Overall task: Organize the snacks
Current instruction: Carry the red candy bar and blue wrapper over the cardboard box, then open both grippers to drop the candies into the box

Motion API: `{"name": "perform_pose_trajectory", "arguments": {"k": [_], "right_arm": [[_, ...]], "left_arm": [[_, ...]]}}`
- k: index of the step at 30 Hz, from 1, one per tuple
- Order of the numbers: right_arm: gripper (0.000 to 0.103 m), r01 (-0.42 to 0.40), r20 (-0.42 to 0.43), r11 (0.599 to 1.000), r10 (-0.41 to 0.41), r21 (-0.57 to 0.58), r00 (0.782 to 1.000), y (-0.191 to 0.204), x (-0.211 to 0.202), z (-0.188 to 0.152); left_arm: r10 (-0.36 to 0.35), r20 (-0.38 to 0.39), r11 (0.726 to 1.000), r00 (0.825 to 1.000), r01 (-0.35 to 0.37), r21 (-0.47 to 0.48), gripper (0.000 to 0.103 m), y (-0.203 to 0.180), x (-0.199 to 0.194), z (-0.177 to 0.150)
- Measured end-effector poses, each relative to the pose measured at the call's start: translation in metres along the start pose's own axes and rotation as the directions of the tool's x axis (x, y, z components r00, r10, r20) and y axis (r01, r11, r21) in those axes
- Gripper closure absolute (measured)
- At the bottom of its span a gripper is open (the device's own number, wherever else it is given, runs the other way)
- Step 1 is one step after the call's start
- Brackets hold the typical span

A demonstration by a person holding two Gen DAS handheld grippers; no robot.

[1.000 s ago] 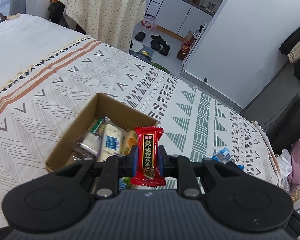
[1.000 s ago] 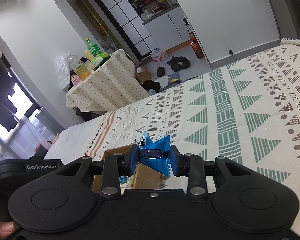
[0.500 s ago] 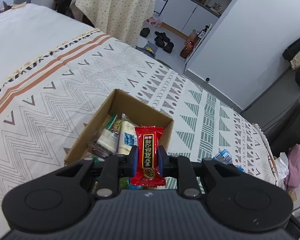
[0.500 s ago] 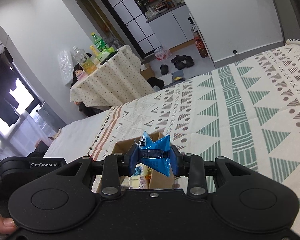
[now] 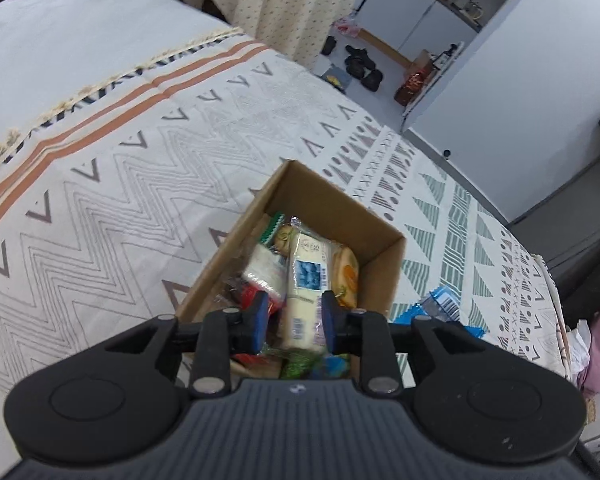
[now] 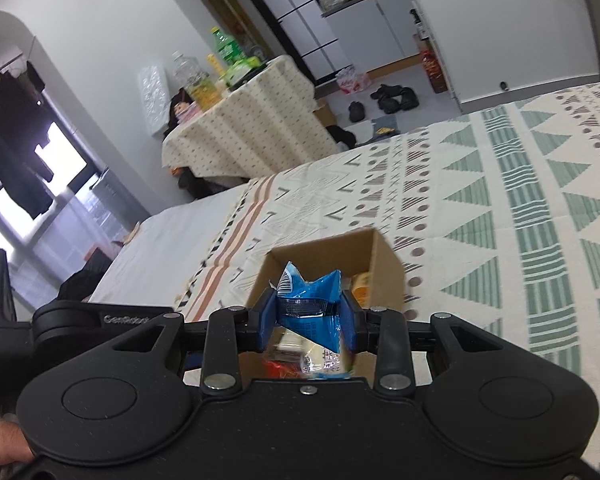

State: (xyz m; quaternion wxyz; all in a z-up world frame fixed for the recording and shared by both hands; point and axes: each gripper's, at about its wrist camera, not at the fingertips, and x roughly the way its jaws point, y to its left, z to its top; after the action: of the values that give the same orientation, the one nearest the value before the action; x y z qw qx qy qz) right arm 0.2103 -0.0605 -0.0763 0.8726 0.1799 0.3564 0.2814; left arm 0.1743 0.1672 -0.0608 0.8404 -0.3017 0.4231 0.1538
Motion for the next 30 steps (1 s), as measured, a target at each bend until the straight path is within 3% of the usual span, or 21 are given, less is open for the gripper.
{"name": "perform_pose_trajectory", "arguments": {"k": [2, 7, 10, 12, 15, 22, 30], "right_arm": [[0.07, -0.014, -0.016, 1.0, 0.014, 0.001, 1.0, 0.004, 0.005, -0.002], [0.069, -0.05, -0.055, 0.999, 0.05, 0.003, 0.997, 0.012, 0.012, -0.007], [0.064, -0.077, -0.09, 0.997, 0.077, -0.002, 0.993, 0.018, 0.014, -0.01], [0.047, -0.06, -0.092, 0.998, 0.059, -0.006, 0.994, 0.019, 0.012, -0.011], [0.046, -0.046, -0.072, 0.999, 0.047, 0.006, 0.996, 0.015, 0.002, -0.01], [0.046, -0.011, -0.033, 0.999, 0.012, 0.03, 0.999, -0.001, -0.025, -0.006], [0.034, 0.039, 0.011, 0.999, -0.04, 0.037, 0.999, -0.02, -0.066, -0.003]], "left_arm": [[0.008, 0.001, 1.0, 1.0, -0.008, -0.005, 0.073, 0.003, 0.0, 0.001], [0.025, 0.014, 1.0, 1.0, -0.025, -0.004, 0.053, 0.006, -0.005, 0.005], [0.041, 0.028, 0.999, 0.999, -0.041, 0.005, 0.044, 0.004, -0.011, 0.005], [0.047, 0.033, 0.999, 0.998, -0.047, 0.012, 0.035, 0.003, -0.015, 0.005], [0.059, 0.047, 0.998, 0.997, -0.06, 0.029, 0.025, 0.001, -0.021, 0.002], [0.049, 0.037, 0.997, 0.998, -0.051, 0.051, 0.018, -0.008, -0.035, -0.005], [0.023, 0.041, 0.988, 0.999, -0.029, 0.154, 0.016, -0.029, -0.059, -0.018]]}}
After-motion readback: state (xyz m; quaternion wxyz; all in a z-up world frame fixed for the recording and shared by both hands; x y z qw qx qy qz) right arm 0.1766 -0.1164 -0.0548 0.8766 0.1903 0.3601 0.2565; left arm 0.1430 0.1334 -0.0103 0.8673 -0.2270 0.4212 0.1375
